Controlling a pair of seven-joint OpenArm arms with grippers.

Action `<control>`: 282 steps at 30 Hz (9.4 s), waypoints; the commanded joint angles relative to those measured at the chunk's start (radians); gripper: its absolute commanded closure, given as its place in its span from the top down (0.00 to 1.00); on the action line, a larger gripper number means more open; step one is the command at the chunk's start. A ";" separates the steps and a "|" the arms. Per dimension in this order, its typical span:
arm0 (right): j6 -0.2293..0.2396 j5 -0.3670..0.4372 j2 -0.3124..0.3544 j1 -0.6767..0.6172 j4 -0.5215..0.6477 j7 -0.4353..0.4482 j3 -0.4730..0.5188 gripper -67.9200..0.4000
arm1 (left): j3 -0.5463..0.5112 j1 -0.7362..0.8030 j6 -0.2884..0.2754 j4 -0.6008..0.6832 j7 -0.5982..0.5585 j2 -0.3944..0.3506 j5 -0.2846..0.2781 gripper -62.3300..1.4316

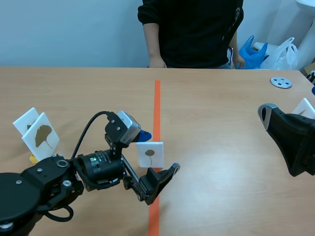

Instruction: Sort the leaf by its shape. The table is split by an orange tape line. A compound leaf with several leaflets goes to the left side, a simple leaf with one blade goes to the right side. Return to the home posture when a red brick is placed on the table.

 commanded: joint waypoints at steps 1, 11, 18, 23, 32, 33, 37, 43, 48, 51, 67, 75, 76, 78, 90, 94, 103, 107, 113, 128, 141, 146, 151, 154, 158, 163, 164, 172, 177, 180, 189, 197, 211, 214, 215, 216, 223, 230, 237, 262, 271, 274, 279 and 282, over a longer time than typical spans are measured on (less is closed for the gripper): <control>0.000 0.011 0.000 0.001 0.002 0.016 0.014 1.00 | 0.004 -0.019 0.002 -0.008 -0.032 0.012 0.002 1.00; 0.000 0.012 0.000 0.001 0.002 0.023 0.014 1.00 | 0.023 -0.065 0.035 -0.111 -0.097 0.028 0.016 1.00; 0.000 0.012 0.000 0.001 0.002 0.023 0.014 1.00 | 0.023 -0.068 0.035 -0.144 -0.097 0.028 0.016 1.00; 0.000 0.012 0.000 0.001 0.002 0.023 0.014 1.00 | 0.023 -0.068 0.035 -0.144 -0.097 0.029 0.016 1.00; 0.000 0.012 0.000 0.001 0.002 0.027 0.014 1.00 | 0.051 -0.068 0.083 -0.144 -0.095 0.028 0.015 0.57; 0.000 0.012 0.000 0.001 0.002 0.027 0.014 1.00 | 0.056 -0.068 0.091 -0.145 -0.095 0.028 0.015 0.53; 0.000 0.013 0.000 0.001 0.002 0.042 0.014 1.00 | 0.074 -0.067 0.134 -0.145 -0.087 0.028 0.015 0.38; 0.000 0.013 0.000 0.001 0.002 0.042 0.014 1.00 | 0.089 -0.067 0.168 -0.145 -0.087 0.028 0.015 0.24; 0.000 0.013 0.000 0.001 0.002 0.053 0.014 1.00 | 0.089 -0.065 0.167 -0.145 -0.088 0.027 0.007 0.14; 0.000 0.013 0.000 0.001 0.002 0.057 0.014 1.00 | 0.089 -0.059 0.167 -0.145 -0.087 0.027 0.005 0.11; 0.000 0.013 0.000 0.001 0.002 0.064 0.014 1.00 | 0.002 0.159 0.167 0.229 0.078 -0.045 -0.071 0.11; 0.000 0.013 0.000 0.001 0.002 0.064 0.014 1.00 | -0.143 0.234 0.317 0.311 0.143 -0.039 -0.173 0.11; 0.000 0.013 0.000 0.001 0.002 0.064 0.014 1.00 | -0.165 0.238 0.340 0.311 0.153 -0.039 -0.174 0.11; 0.000 0.013 0.000 0.004 0.002 0.064 0.014 1.00 | -0.209 0.240 0.367 0.311 0.188 -0.040 -0.174 0.11; 0.000 0.013 0.000 0.004 0.002 0.068 0.014 1.00 | -0.386 0.296 0.419 0.311 0.212 -0.039 -0.214 0.11; 0.000 0.013 0.000 0.004 0.002 0.068 0.014 1.00 | -0.408 0.312 0.430 0.311 0.217 -0.039 -0.227 0.11; 0.001 0.020 0.000 0.004 0.002 0.068 0.014 1.00 | -0.442 0.314 0.460 0.279 0.211 -0.039 -0.226 0.11; 0.001 0.020 0.000 0.003 0.002 0.068 0.014 1.00 | -0.447 0.306 0.501 0.242 0.167 -0.039 -0.226 0.11; 0.001 0.020 -0.003 0.003 0.002 0.068 0.014 1.00 | -0.465 0.268 0.500 0.170 0.137 -0.039 -0.226 0.11; 0.005 0.021 -0.005 0.003 0.002 0.068 0.014 1.00 | -0.465 0.229 0.496 0.115 0.114 -0.039 -0.226 0.44; 0.005 0.020 -0.005 0.004 0.002 0.068 0.014 1.00 | -0.465 0.262 0.329 0.249 0.123 -0.042 -0.285 0.91; 0.005 0.020 -0.005 0.004 0.002 0.068 0.014 1.00 | -0.465 0.292 0.250 0.396 0.143 -0.042 -0.293 0.92; 0.005 0.020 -0.005 0.004 0.002 0.068 0.014 1.00 | -0.465 0.325 0.240 0.566 0.205 -0.044 -0.306 0.92; 0.005 0.020 -0.005 0.004 0.002 0.068 0.014 1.00 | -0.467 0.356 0.227 0.675 0.254 -0.051 -0.306 0.92; 0.005 0.024 -0.005 0.003 0.002 0.067 0.014 1.00 | -0.467 0.435 0.169 0.813 0.285 -0.073 -0.309 1.00; 0.012 0.024 -0.005 0.003 0.002 0.062 0.014 1.00 | -0.467 0.560 0.079 0.938 0.354 -0.084 -0.314 1.00; 0.013 0.024 -0.005 0.003 0.002 0.059 0.014 1.00 | -0.467 0.587 0.076 0.959 0.369 -0.084 -0.323 1.00; 0.031 0.024 -0.005 -0.017 0.002 0.038 0.015 1.00 | -0.467 0.768 0.137 1.079 0.449 -0.083 -0.325 1.00; 0.045 0.024 -0.005 -0.057 0.010 0.034 0.049 1.00 | -0.499 0.814 0.142 1.082 0.462 -0.083 -0.304 1.00; 0.061 0.028 -0.005 -0.082 0.013 0.034 0.082 1.00 | -0.520 0.814 0.150 1.082 0.464 -0.083 -0.306 1.00; 0.064 0.039 -0.005 -0.098 0.013 0.026 0.098 1.00 | -0.564 0.816 0.186 1.094 0.498 -0.083 -0.309 1.00; 0.064 0.039 -0.005 -0.096 0.012 0.026 0.098 1.00 | -0.565 0.816 0.186 1.133 0.512 -0.084 -0.311 1.00; 0.064 0.039 -0.005 -0.096 0.012 0.026 0.098 1.00 | -0.565 0.816 0.186 1.133 0.512 -0.084 -0.311 1.00; 0.064 0.039 -0.005 -0.096 0.012 0.026 0.098 1.00 | -0.565 0.816 0.186 1.133 0.512 -0.084 -0.311 1.00; 0.064 0.039 -0.005 -0.096 0.012 0.026 0.098 1.00 | -0.565 0.816 0.186 1.133 0.512 -0.084 -0.311 1.00; 0.064 0.039 -0.005 -0.096 0.012 0.026 0.098 1.00 | -0.565 0.816 0.186 1.133 0.512 -0.084 -0.310 1.00; 0.064 0.039 -0.005 -0.096 0.012 0.026 0.098 1.00 | -0.565 0.816 0.186 1.133 0.512 -0.084 -0.310 1.00; 0.064 0.039 -0.005 -0.096 0.012 0.026 0.098 1.00 | -0.565 0.816 0.186 1.133 0.512 -0.084 -0.310 1.00; 0.064 0.039 -0.005 -0.096 0.012 0.028 0.098 1.00 | -0.565 0.816 0.186 1.133 0.511 -0.084 -0.310 1.00; 0.064 0.039 -0.005 -0.096 0.006 0.048 0.098 1.00 | -0.565 0.816 0.186 1.133 0.512 -0.084 -0.311 1.00; 0.064 0.038 -0.005 -0.096 0.006 0.042 0.098 1.00 | -0.565 0.816 0.186 1.133 0.512 -0.084 -0.311 1.00; 0.064 0.038 -0.005 -0.096 0.006 0.037 0.097 1.00 | -0.565 0.816 0.186 1.133 0.512 -0.084 -0.311 1.00; 0.064 0.038 -0.005 -0.096 0.006 0.037 0.097 1.00 | -0.565 0.816 0.186 1.133 0.512 -0.084 -0.311 1.00; 0.064 0.038 -0.005 -0.096 0.006 0.037 0.097 1.00 | -0.565 0.816 0.186 1.133 0.512 -0.084 -0.311 1.00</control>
